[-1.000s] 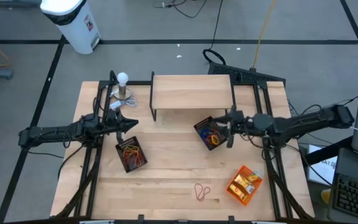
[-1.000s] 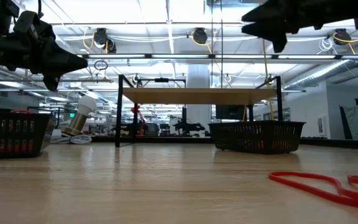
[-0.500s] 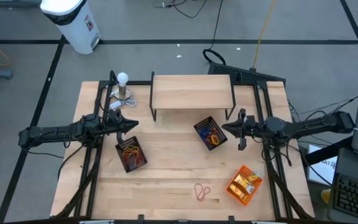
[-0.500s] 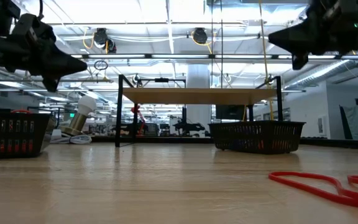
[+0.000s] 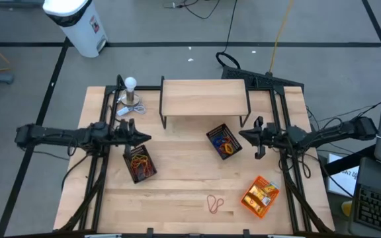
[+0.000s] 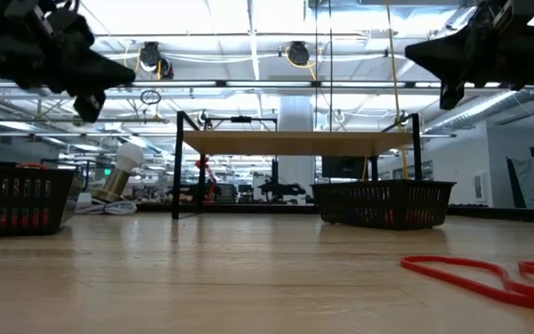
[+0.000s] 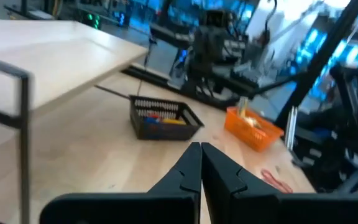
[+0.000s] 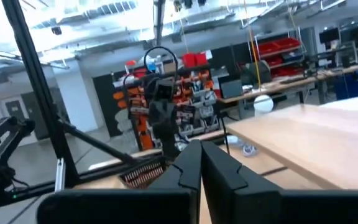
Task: Pick & Place Office Desk Supplies
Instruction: Put the red rubber band into the left black bin
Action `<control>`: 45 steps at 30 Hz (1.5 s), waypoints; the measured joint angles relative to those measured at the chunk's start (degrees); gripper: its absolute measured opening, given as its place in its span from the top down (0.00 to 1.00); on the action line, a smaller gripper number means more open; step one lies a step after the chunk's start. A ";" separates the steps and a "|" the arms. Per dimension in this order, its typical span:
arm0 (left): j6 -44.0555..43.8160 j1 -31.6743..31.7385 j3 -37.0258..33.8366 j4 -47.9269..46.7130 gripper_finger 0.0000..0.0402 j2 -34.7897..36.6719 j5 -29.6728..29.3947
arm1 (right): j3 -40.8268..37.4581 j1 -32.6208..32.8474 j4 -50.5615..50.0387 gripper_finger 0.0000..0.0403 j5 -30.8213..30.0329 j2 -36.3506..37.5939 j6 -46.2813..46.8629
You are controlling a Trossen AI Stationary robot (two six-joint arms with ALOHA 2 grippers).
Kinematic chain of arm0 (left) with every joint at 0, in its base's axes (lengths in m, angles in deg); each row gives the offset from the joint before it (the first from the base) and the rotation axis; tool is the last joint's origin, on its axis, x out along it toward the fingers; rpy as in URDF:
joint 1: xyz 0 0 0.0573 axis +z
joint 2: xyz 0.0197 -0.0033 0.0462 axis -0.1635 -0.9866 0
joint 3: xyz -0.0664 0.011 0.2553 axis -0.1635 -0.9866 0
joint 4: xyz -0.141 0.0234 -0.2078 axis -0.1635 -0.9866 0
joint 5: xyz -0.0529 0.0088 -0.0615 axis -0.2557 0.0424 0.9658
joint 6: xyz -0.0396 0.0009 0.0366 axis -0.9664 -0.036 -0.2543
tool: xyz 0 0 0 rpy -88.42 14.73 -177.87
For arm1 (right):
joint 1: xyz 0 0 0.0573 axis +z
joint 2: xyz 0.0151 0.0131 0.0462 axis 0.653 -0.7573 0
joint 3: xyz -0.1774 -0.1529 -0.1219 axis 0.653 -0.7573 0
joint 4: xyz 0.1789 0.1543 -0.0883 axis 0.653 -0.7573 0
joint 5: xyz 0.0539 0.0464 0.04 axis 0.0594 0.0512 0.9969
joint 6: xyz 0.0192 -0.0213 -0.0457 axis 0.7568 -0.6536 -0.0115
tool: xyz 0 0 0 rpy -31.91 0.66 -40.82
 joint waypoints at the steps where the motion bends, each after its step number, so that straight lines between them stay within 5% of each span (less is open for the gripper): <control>1: 0.59 -1.27 1.43 0.00 0.99 -2.50 -0.94 | 0.00 -0.01 0.13 1.00 0.06 -0.07 -0.14; 13: 4.83 -16.22 26.80 -0.44 0.98 -39.31 -2.83 | -0.11 -1.17 -0.94 1.00 0.07 -0.09 -0.62; 29: 3.15 -23.03 62.78 -11.60 0.79 -81.60 0.67 | -0.20 0.78 -1.53 1.00 0.00 -2.83 0.25; 39: 17.06 -23.89 79.83 -20.40 0.50 -98.80 3.25 | -0.21 1.14 -0.90 0.99 0.03 -3.76 0.55; 45: 20.76 -23.05 84.46 -24.86 0.42 -103.97 3.48 | -0.22 2.09 0.56 0.98 -0.11 -5.87 0.45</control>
